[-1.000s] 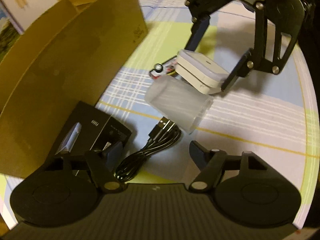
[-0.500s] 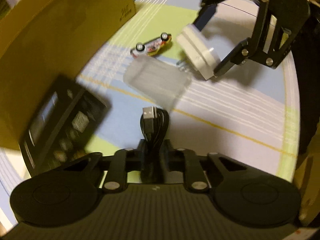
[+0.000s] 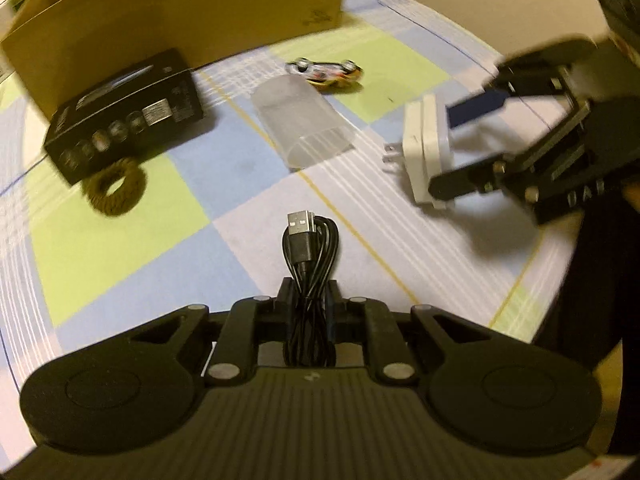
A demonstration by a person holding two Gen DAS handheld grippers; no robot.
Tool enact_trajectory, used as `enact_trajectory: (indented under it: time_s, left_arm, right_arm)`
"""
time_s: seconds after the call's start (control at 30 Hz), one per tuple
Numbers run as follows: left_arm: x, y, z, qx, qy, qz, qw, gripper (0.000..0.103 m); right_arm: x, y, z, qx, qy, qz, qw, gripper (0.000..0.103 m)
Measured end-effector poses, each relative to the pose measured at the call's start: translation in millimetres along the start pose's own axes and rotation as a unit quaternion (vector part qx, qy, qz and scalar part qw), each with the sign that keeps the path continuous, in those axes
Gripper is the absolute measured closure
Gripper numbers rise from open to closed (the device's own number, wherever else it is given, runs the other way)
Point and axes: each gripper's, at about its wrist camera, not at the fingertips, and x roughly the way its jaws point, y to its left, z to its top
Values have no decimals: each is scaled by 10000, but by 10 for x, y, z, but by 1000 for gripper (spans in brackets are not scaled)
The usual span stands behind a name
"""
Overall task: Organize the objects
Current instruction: 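Lift the night light and cable and carry them toward the cardboard box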
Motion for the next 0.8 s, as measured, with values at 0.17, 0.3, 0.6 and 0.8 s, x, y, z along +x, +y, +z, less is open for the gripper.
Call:
enact_trajectory:
  time_s: [0.17,0.3,0.6,0.8]
  left_arm:
    - [-68,42,-62,-876,-248,130,9958,91]
    - [-77,7,-114,-1155,-418,293,9920,90]
    - [-65,-52,-107,-1384,-536,448,9879,92]
    - [-250,-64,-72,-1572,-776,522,9831,92]
  right_arm:
    - [40,78,-4,0,-200,-219,9996,41]
    - [49,87,-6,130,-257,-331,9990,41]
    - [-77,73,28,503,-410,-540,9964,41]
    - [-264,64,67,730,-545,-566,9942,41]
